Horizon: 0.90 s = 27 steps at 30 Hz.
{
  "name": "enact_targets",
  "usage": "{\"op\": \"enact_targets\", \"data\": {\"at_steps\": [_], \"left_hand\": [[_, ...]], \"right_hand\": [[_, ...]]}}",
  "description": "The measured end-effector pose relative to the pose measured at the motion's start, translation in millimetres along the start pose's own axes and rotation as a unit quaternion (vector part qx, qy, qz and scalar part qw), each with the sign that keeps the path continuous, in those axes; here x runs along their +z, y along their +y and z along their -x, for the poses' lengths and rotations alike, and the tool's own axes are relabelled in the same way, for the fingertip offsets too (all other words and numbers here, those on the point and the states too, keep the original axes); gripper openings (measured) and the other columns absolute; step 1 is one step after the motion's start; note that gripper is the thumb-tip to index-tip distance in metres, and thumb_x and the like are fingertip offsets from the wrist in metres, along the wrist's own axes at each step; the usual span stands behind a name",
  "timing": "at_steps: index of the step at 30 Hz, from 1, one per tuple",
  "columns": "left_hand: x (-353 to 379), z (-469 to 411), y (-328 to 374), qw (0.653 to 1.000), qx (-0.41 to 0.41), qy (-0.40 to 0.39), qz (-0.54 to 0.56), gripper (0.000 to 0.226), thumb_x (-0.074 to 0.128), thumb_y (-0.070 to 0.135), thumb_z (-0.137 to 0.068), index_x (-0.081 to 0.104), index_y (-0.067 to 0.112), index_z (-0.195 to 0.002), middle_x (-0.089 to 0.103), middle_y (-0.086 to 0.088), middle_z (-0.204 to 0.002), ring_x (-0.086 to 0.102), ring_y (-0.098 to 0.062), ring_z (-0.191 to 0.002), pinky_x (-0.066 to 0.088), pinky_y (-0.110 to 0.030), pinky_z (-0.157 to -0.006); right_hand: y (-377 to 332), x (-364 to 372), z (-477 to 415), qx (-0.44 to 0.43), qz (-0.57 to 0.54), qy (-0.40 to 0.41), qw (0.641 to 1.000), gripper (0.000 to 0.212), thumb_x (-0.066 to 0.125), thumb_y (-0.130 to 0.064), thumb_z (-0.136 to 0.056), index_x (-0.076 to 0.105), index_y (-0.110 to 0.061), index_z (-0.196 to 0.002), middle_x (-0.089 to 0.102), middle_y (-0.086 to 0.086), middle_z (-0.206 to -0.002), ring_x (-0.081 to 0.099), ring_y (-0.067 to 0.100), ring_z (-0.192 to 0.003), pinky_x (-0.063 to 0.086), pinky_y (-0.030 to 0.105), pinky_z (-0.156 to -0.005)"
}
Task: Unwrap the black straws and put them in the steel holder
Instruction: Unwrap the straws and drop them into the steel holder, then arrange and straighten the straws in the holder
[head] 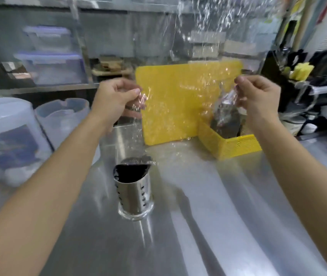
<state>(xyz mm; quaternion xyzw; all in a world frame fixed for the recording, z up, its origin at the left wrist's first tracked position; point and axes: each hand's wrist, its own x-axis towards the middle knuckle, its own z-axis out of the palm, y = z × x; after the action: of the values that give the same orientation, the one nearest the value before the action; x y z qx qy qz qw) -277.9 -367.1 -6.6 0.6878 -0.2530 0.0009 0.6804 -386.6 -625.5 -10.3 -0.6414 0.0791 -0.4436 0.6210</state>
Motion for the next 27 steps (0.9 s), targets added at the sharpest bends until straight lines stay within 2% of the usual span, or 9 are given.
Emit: {"op": "enact_targets", "data": {"at_steps": [6,9,12,15,17,19,21,24,27], "left_hand": [[82,37,-77,0.993,-0.106,-0.040,-0.031,0.018,0.060,0.000,-0.084,0.053,0.017,-0.082,0.062,-0.002,-0.066,0.057,-0.009,-0.046,0.042,-0.015,-0.037],[113,66,-120,0.985,-0.151,-0.061,-0.063,0.021,0.061,0.000,-0.082,0.054,0.019,-0.078,0.063,0.002,-0.063,0.056,-0.007,-0.048,0.041,-0.013,-0.038],[138,90,-158,0.969,-0.212,-0.047,-0.117,0.015,0.063,0.002,-0.081,0.056,0.012,-0.072,0.054,0.004,-0.059,0.049,-0.005,-0.048,0.037,-0.011,-0.040],[156,106,-189,0.945,-0.278,-0.037,-0.166,0.018,0.061,0.010,-0.083,0.051,0.019,-0.072,0.051,0.003,-0.067,0.052,-0.011,-0.057,0.042,-0.019,-0.051],[164,114,-205,0.931,-0.305,-0.035,-0.197,0.013,0.060,0.014,-0.084,0.050,0.021,-0.087,0.053,0.003,-0.080,0.054,-0.018,-0.072,0.045,-0.027,-0.062],[169,123,-218,0.914,-0.307,-0.039,-0.261,0.015,0.061,0.017,-0.083,0.047,0.015,-0.089,0.048,0.001,-0.076,0.046,-0.016,-0.066,0.037,-0.029,-0.058],[172,132,-227,0.904,-0.326,-0.023,-0.277,0.017,0.061,0.017,-0.081,0.046,0.011,-0.085,0.048,-0.004,-0.073,0.042,-0.018,-0.063,0.034,-0.031,-0.058],[172,140,-235,0.878,-0.367,-0.013,-0.306,0.015,0.061,0.020,-0.080,0.047,0.013,-0.083,0.059,-0.008,-0.079,0.052,-0.021,-0.063,0.043,-0.032,-0.061],[167,141,-235,0.850,-0.383,-0.029,-0.361,0.019,0.058,0.033,-0.083,0.045,0.019,-0.080,0.060,-0.003,-0.084,0.059,-0.023,-0.075,0.047,-0.033,-0.072]], "right_hand": [[68,-71,6,0.126,0.119,0.032,0.984,0.027,0.061,-0.009,-0.085,0.059,-0.020,-0.061,0.053,-0.010,-0.044,0.042,-0.001,-0.034,0.034,0.016,-0.037],[119,-99,15,0.186,0.178,-0.018,0.966,0.021,0.062,-0.013,-0.084,0.060,-0.019,-0.064,0.057,0.001,-0.061,0.047,0.003,-0.037,0.037,0.020,-0.040],[166,-124,27,0.245,0.200,-0.073,0.946,0.020,0.062,-0.011,-0.086,0.060,-0.015,-0.067,0.056,0.005,-0.063,0.048,0.004,-0.038,0.038,0.018,-0.039],[201,-144,37,0.289,0.214,-0.106,0.927,0.003,0.063,-0.007,-0.084,0.060,-0.005,-0.084,0.056,0.005,-0.065,0.048,0.011,-0.043,0.038,0.021,-0.042],[221,-156,39,0.304,0.241,-0.127,0.913,0.015,0.063,-0.005,-0.083,0.057,-0.002,-0.097,0.058,0.005,-0.066,0.047,0.016,-0.048,0.038,0.025,-0.046],[240,-164,43,0.320,0.264,-0.139,0.899,0.023,0.064,-0.004,-0.082,0.055,-0.001,-0.103,0.058,0.008,-0.068,0.047,0.018,-0.050,0.039,0.025,-0.046],[256,-169,46,0.327,0.297,-0.151,0.884,0.029,0.066,-0.006,-0.081,0.055,0.000,-0.106,0.062,0.015,-0.079,0.053,0.024,-0.061,0.046,0.032,-0.060],[274,-177,48,0.330,0.367,-0.180,0.851,0.037,0.068,-0.013,-0.080,0.054,0.000,-0.111,0.063,0.022,-0.094,0.061,0.034,-0.093,0.047,0.042,-0.086],[280,-182,47,0.316,0.435,-0.221,0.814,0.037,0.062,-0.018,-0.082,0.050,-0.003,-0.114,0.062,0.023,-0.108,0.058,0.036,-0.101,0.045,0.039,-0.086]]}}
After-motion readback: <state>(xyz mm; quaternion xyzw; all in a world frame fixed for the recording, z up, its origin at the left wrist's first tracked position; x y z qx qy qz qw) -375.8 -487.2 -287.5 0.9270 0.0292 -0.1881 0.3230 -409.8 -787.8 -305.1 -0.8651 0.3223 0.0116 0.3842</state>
